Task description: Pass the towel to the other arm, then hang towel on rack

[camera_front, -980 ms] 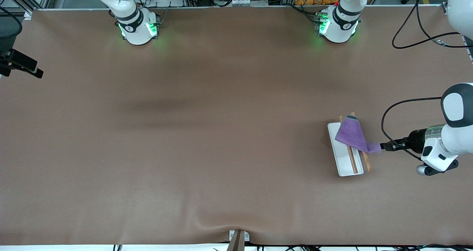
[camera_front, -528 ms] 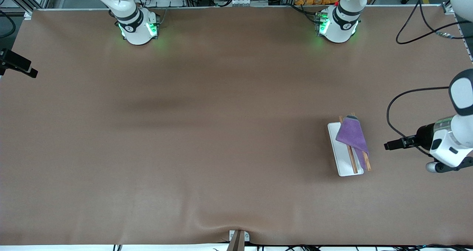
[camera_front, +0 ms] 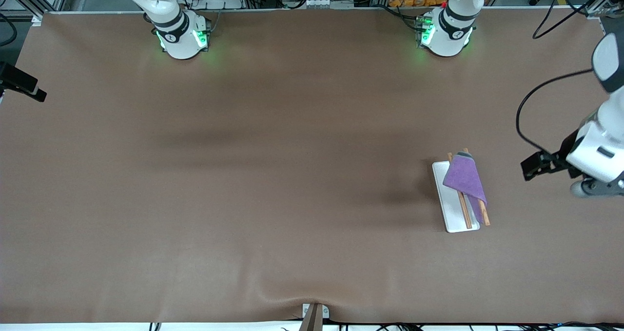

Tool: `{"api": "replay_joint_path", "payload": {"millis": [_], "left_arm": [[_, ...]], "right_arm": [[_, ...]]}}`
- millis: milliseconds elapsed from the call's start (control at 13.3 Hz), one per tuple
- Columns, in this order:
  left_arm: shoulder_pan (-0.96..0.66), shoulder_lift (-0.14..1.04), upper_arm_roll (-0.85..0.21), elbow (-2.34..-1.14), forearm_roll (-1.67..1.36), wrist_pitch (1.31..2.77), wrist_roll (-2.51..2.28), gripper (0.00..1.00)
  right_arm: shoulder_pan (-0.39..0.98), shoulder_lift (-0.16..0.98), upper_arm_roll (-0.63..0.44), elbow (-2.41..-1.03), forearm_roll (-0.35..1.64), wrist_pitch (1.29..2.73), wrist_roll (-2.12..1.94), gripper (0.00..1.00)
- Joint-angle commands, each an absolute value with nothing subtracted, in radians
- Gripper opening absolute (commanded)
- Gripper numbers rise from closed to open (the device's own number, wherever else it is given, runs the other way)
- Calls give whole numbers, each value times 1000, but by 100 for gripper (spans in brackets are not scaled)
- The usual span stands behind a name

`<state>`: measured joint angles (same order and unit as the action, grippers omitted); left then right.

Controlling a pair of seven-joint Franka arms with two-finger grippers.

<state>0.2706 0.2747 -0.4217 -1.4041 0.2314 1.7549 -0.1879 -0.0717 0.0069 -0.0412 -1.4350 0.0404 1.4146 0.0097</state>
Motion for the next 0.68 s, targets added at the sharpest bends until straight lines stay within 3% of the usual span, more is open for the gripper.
{"api": "replay_joint_path", "payload": {"millis": [0,603], "left_arm": [[285,233,-423,-1414,244,1717,-172,100],[298,144,-420,-1417,98,1642,-170,100]], "right_arm": [[-83,3,-34,-1427,46,1410,15,100],[-78,3,-32,-1427,46,1410,15,100]]}}
